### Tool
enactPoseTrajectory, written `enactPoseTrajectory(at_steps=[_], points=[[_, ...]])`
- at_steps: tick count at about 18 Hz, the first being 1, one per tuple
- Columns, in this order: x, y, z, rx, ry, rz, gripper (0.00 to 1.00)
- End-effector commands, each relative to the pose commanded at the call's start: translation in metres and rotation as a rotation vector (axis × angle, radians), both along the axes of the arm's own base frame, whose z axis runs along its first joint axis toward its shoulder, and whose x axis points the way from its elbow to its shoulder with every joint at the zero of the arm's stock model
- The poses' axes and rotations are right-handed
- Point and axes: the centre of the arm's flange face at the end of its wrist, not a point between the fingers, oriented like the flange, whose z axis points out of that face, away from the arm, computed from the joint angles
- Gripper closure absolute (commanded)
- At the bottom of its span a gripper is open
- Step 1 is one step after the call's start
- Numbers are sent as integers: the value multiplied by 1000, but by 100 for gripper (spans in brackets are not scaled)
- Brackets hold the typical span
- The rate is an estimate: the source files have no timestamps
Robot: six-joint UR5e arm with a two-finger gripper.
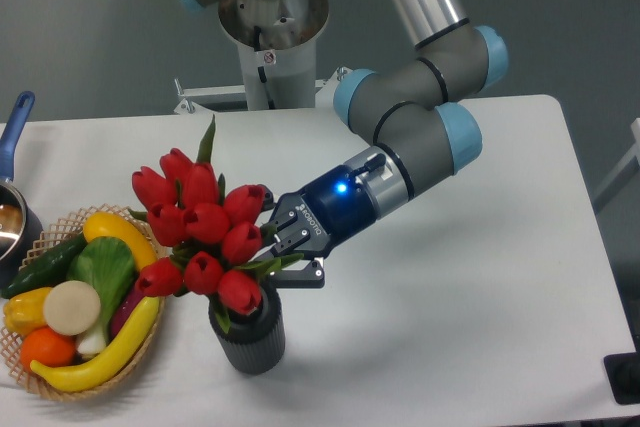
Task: Insert the flowers into the vase
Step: 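Lower the tulip stems down into the grey vase opening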
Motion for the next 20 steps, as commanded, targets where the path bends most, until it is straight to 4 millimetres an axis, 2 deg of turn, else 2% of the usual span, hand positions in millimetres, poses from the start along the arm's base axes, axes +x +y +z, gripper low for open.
enactPoseTrajectory(at_steps=[12,17,20], points=[[-6,-2,-51,-30,-48,7,77],[-5,0,-84,-18,-30,3,73],[-3,-3,-88,-21,-32,4,73]])
